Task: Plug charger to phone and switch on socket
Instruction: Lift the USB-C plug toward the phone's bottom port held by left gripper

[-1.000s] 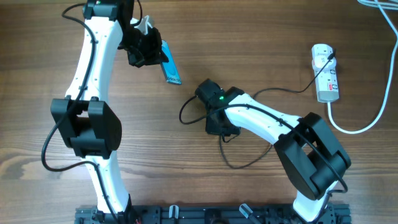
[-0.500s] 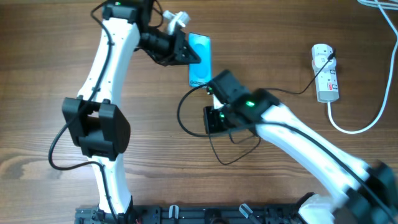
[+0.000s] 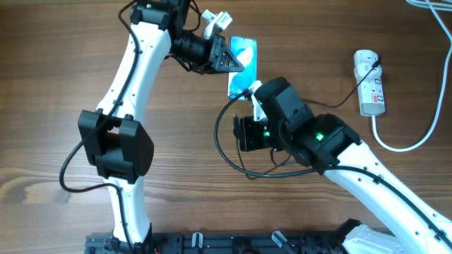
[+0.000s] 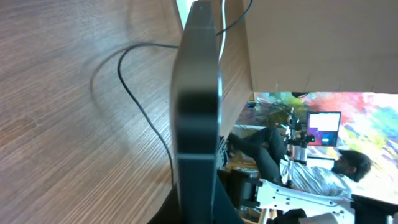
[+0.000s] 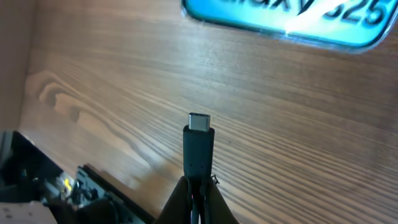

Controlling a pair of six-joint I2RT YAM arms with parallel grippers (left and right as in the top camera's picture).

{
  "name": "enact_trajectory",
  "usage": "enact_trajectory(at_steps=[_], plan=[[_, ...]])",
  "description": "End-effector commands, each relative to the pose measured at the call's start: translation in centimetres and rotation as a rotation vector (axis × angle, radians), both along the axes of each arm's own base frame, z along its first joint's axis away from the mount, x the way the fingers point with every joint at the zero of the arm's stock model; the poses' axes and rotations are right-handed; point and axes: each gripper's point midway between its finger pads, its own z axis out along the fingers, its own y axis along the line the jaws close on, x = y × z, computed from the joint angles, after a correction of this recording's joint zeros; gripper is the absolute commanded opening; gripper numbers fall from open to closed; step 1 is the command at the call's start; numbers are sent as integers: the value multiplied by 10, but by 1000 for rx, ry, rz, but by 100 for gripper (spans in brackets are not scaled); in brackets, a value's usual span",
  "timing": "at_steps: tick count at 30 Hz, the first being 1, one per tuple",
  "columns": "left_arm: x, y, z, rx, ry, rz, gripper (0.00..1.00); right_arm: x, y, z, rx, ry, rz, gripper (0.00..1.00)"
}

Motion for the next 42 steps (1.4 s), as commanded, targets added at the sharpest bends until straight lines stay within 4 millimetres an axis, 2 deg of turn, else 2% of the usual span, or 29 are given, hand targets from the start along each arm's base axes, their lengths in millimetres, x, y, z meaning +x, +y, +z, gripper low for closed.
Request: enact_trajectory(at_steps=[1,8,16,21,26,29,39,42], plan=[[-6,0,25,-58,-16,-2,4,11,-7,4,-20,-24,-94,4],[-13,0,28,-70,33,-2,4,16,-12,1,-44,-39,-121,4],[-13,0,28,-75,7,-16,4,17,-11,-1,-46,-35,-124,4],[-15,-5,39,-144,21,-26,4,17,-8,-7,-46,-7,-131,4],[-12,-3,33,-112,-20,-33,4,18,-8,-7,-45,-10,-129,4],[-8,2,22,-47,-50,-24,4,17,-9,-8,-49,-6,-128,4],[-7,2,23,-55,-67,-33,4,20,-8,-6,-46,-20,-134,4],[-9,-1,29,-90,-57,-37,4,21,-8,-6,-47,-26,-138,4]])
